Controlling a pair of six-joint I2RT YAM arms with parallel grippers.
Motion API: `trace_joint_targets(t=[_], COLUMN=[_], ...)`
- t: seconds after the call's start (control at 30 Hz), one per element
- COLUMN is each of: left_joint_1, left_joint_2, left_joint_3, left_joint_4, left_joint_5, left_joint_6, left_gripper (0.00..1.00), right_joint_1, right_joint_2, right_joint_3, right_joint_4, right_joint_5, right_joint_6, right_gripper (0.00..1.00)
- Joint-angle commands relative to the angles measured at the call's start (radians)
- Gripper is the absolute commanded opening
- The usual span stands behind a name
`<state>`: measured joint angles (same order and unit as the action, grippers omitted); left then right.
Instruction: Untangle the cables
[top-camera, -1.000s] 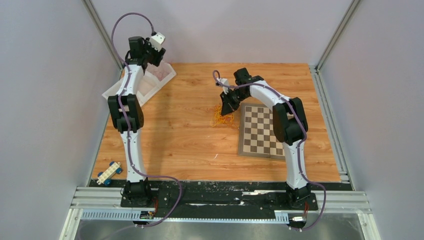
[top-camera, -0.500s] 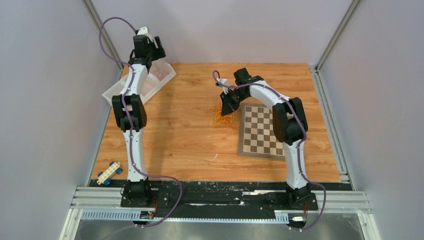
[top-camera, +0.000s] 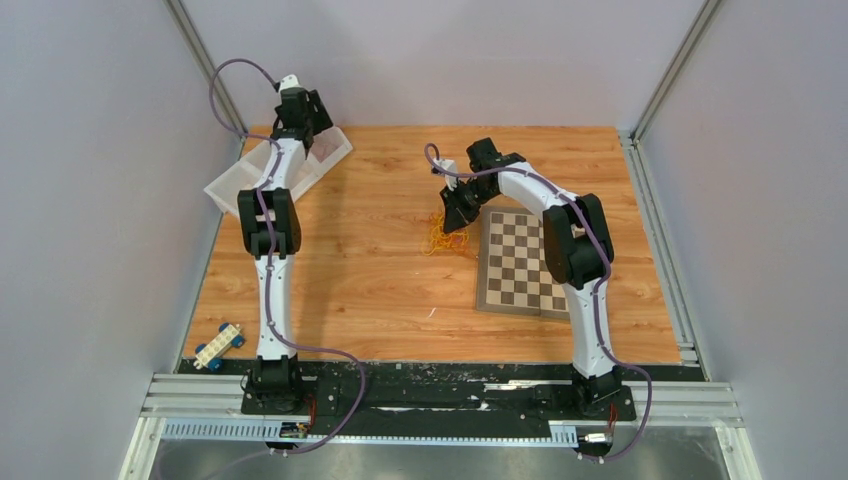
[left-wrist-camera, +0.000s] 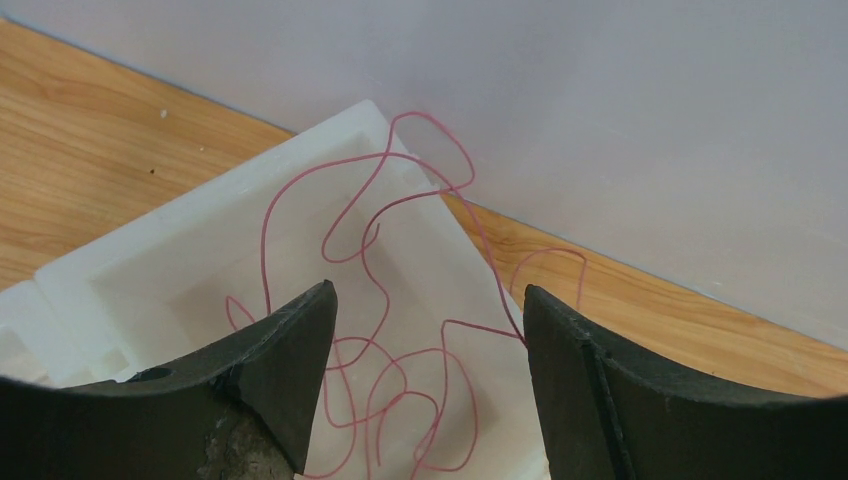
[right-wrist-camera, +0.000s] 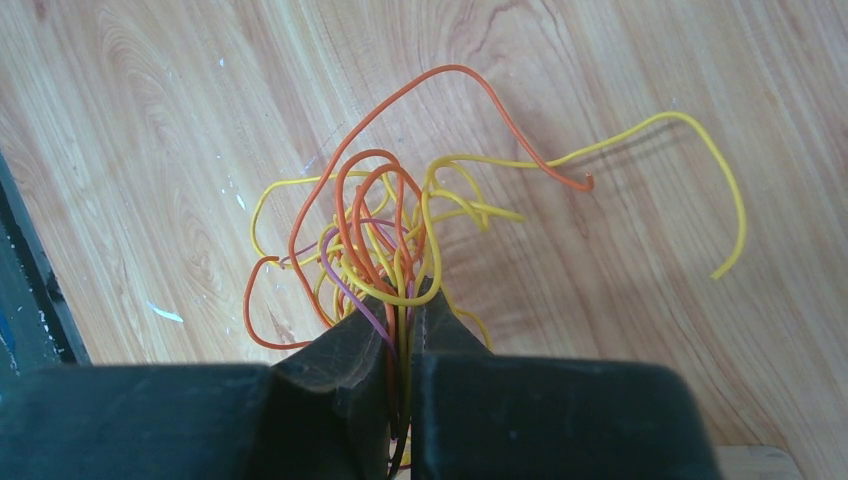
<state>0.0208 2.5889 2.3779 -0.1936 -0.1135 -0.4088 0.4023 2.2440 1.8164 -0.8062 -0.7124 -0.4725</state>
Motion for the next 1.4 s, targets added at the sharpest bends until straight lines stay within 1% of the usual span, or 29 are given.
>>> trace_joint_targets(t=[0.0, 0.17, 0.23, 0.27, 0.3, 0.33, 0.37, 0.4, 0.5, 0.57, 0.6, 0.63, 0.67, 0.73, 0.77, 0.83, 0.87, 0.9, 0.93, 1.0, 1.17, 1.3, 1.37], left_joint_1=[-0.010, -0.012, -0.012, -0.012, -0.012, -0.012, -0.012, -0.012, -0.012, -0.011, -0.011, -0.011, -0.012, -0.009, -0.009, -0.005, -0.004, -0.005, -0.005, -0.005, -0.008, -0.012, -0.015], left_joint_2=[0.028, 0.048, 0.052, 0.051, 0.052, 0.051, 0.046, 0.043, 0.036, 0.037, 0.038, 0.038, 0.038, 0.028, 0.020, -0.016, -0.053, -0.072, -0.097, -0.114, -0.131, -0.131, -0.112], left_joint_3=[0.069, 0.073, 0.074, 0.075, 0.074, 0.072, 0.065, 0.062, 0.054, 0.053, 0.054, 0.054, 0.054, 0.048, 0.032, -0.023, -0.049, -0.097, -0.112, -0.120, -0.110, -0.111, -0.085], left_joint_4=[0.072, 0.094, 0.100, 0.103, 0.101, 0.098, 0.093, 0.092, 0.091, 0.093, 0.096, 0.096, 0.097, 0.100, 0.104, 0.151, 0.216, 0.242, 0.282, 0.296, 0.311, 0.337, 0.325], left_joint_5=[-0.058, -0.084, -0.087, -0.090, -0.098, -0.101, -0.106, -0.108, -0.109, -0.104, -0.102, -0.099, -0.098, -0.097, -0.086, -0.063, -0.059, -0.052, -0.048, -0.040, -0.034, -0.028, -0.026], left_joint_6=[-0.031, -0.031, -0.033, -0.032, -0.032, -0.030, -0.030, -0.029, -0.029, -0.033, -0.035, -0.036, -0.039, -0.050, -0.056, -0.064, -0.068, -0.070, -0.074, -0.085, -0.117, -0.125, -0.116], left_gripper=[0.76, 0.75, 0.70, 0.65, 0.62, 0.56, 0.53, 0.48, 0.40, 0.33, 0.27, 0.24, 0.18, 0.12, 0.12, 0.19, 0.25, 0.28, 0.33, 0.38, 0.44, 0.45, 0.46], right_joint_1=[-0.001, -0.001, -0.001, -0.001, -0.002, -0.002, -0.001, -0.001, -0.003, -0.003, -0.003, -0.004, -0.004, -0.006, -0.007, -0.008, -0.007, -0.009, -0.009, -0.008, -0.009, -0.009, -0.008], right_joint_2=[-0.007, -0.022, -0.027, -0.029, -0.030, -0.031, -0.032, -0.033, -0.032, -0.031, -0.033, -0.034, -0.036, -0.040, -0.042, -0.045, -0.047, -0.048, -0.050, -0.051, -0.050, -0.047, -0.046], right_joint_3=[0.009, -0.012, -0.018, -0.021, -0.022, -0.022, -0.022, -0.021, -0.018, -0.019, -0.021, -0.024, -0.026, -0.033, -0.036, -0.042, -0.044, -0.047, -0.050, -0.055, -0.061, -0.062, -0.061], right_joint_4=[0.018, 0.019, 0.018, 0.018, 0.019, 0.018, 0.018, 0.018, 0.019, 0.018, 0.018, 0.019, 0.018, 0.019, 0.018, 0.018, 0.018, 0.018, 0.019, 0.018, 0.018, 0.018, 0.019], right_joint_5=[0.007, 0.016, 0.017, 0.019, 0.020, 0.022, 0.023, 0.025, 0.028, 0.031, 0.031, 0.032, 0.034, 0.034, 0.034, 0.034, 0.034, 0.034, 0.034, 0.034, 0.025, 0.024, 0.023], right_joint_6=[-0.009, -0.015, -0.016, -0.018, -0.017, -0.017, -0.018, -0.019, -0.019, -0.019, -0.020, -0.019, -0.021, -0.021, -0.022, -0.022, -0.024, -0.024, -0.024, -0.026, -0.027, -0.027, -0.027], right_gripper=[0.07, 0.07, 0.08, 0.07, 0.07, 0.07, 0.07, 0.07, 0.08, 0.08, 0.08, 0.08, 0.08, 0.08, 0.08, 0.08, 0.08, 0.08, 0.08, 0.08, 0.08, 0.08, 0.08])
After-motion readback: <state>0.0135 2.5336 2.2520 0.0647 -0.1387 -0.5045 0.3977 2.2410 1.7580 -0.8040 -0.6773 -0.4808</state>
